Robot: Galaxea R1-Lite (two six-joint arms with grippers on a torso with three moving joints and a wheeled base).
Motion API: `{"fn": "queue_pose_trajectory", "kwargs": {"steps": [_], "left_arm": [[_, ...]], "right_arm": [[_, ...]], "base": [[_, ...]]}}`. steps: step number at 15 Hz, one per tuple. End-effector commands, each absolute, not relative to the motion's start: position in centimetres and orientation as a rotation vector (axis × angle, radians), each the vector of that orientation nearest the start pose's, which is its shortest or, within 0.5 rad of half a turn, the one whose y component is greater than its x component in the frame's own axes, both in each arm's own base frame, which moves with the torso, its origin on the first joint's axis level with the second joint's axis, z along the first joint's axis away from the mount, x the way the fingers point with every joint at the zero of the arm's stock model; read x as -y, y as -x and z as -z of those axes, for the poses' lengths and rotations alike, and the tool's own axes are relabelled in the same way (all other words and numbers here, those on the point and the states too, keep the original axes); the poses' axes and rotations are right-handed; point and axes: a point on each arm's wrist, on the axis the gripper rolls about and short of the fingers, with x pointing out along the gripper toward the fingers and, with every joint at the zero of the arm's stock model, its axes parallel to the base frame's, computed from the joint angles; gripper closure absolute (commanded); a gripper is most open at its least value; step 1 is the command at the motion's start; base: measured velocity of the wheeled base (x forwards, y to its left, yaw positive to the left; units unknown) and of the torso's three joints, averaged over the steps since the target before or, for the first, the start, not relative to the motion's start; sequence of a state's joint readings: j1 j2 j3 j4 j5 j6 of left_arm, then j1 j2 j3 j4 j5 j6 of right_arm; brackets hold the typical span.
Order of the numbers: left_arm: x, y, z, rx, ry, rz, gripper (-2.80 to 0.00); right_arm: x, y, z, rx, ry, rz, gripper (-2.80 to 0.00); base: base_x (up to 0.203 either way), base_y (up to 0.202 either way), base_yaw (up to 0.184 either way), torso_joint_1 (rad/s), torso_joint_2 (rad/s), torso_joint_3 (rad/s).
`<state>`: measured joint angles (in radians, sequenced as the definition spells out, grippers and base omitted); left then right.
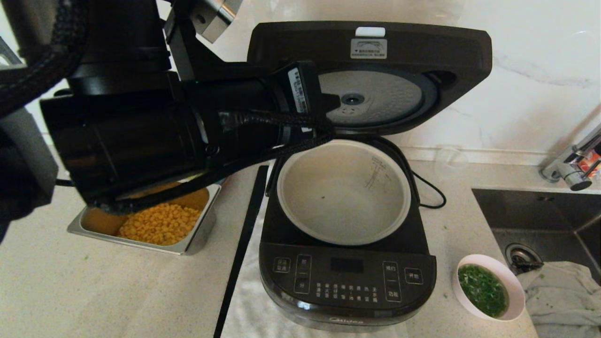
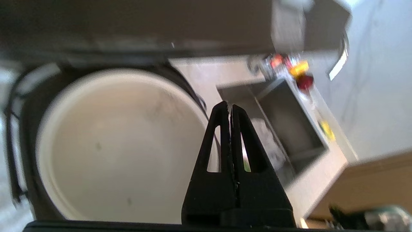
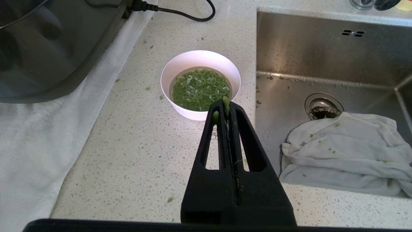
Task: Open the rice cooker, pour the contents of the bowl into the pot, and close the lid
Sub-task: Open the rice cooker
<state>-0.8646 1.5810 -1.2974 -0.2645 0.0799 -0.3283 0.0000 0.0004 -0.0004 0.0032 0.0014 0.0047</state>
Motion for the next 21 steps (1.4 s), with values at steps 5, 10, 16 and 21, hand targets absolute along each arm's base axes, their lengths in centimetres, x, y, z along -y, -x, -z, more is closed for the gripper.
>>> {"fn": "queue_pose_trajectory", "kwargs": {"steps": [5, 10, 16, 21], "left_arm": [[23.8, -22.3, -32.9, -0.093, 0.305, 0.735, 0.00], [25.0, -23.4, -33.9, -0.039, 0.333, 0.733, 0.00], [25.9, -24.5, -34.8, 0.024, 0.308, 0.705, 0.00], [25.7, -24.4, -35.3, 0.042, 0.309, 0.702, 0.00]], "right_arm": [[0.0, 2.3, -7.5, -0.004, -0.005, -0.002, 0.00], [0.0, 2.3, -7.5, -0.005, -0.005, -0.002, 0.00], [0.0, 2.3, -7.5, -0.005, -0.005, -0.002, 0.00], [0.0, 2.3, -7.5, -0.005, -0.005, -0.002, 0.00]], "base": [[0.000, 0.000, 0.000, 0.000, 0.00, 0.000], [0.000, 0.000, 0.000, 0.000, 0.00, 0.000], [0.000, 0.000, 0.000, 0.000, 0.00, 0.000], [0.000, 0.000, 0.000, 0.000, 0.00, 0.000]]}}
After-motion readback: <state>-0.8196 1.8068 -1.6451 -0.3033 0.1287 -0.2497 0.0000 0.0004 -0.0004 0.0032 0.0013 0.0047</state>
